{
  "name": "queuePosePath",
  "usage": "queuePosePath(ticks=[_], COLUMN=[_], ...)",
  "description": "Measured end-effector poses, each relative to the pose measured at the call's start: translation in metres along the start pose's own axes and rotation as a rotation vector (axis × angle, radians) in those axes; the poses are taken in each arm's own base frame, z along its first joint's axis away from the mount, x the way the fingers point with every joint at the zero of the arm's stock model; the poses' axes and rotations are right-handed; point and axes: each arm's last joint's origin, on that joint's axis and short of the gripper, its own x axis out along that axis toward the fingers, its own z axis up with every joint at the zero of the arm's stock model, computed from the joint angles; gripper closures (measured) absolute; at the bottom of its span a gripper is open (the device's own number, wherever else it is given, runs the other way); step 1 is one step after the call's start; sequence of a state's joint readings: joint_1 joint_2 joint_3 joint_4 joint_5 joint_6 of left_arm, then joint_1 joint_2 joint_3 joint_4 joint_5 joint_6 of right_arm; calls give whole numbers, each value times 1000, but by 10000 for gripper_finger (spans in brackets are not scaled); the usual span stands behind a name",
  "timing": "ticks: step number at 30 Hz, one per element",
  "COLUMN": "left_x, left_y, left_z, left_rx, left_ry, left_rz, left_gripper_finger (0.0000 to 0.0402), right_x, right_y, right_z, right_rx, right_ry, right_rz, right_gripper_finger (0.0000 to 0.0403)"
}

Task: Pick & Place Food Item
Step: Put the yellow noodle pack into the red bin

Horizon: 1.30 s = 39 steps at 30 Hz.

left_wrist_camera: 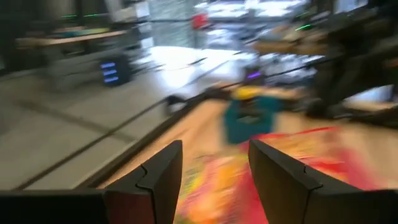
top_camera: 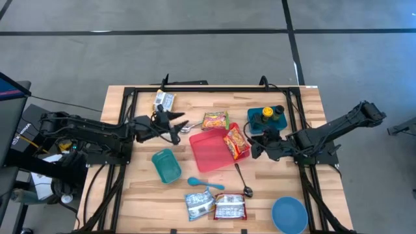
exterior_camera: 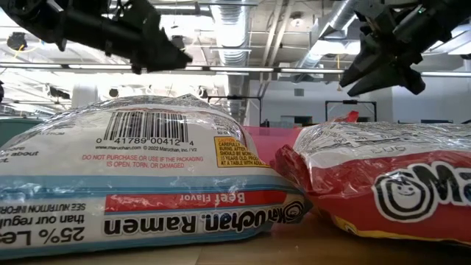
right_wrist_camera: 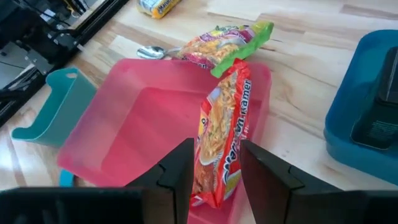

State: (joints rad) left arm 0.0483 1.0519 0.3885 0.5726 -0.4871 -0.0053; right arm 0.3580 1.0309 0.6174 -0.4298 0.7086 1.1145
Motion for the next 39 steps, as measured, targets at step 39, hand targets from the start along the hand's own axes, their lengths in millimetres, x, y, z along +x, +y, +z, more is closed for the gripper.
queuePosePath(ticks=[39], left_x=[-16], left_y=[101], left_z=[-38], left_rx=[-353], left_ry=[472], left_rz=[428], left_gripper_finger=[225], right_x=[2], right_y=[9], right_z=[7], right_rx=[-177], right_ry=[-163], right_rz=[-6], right_gripper_finger=[281])
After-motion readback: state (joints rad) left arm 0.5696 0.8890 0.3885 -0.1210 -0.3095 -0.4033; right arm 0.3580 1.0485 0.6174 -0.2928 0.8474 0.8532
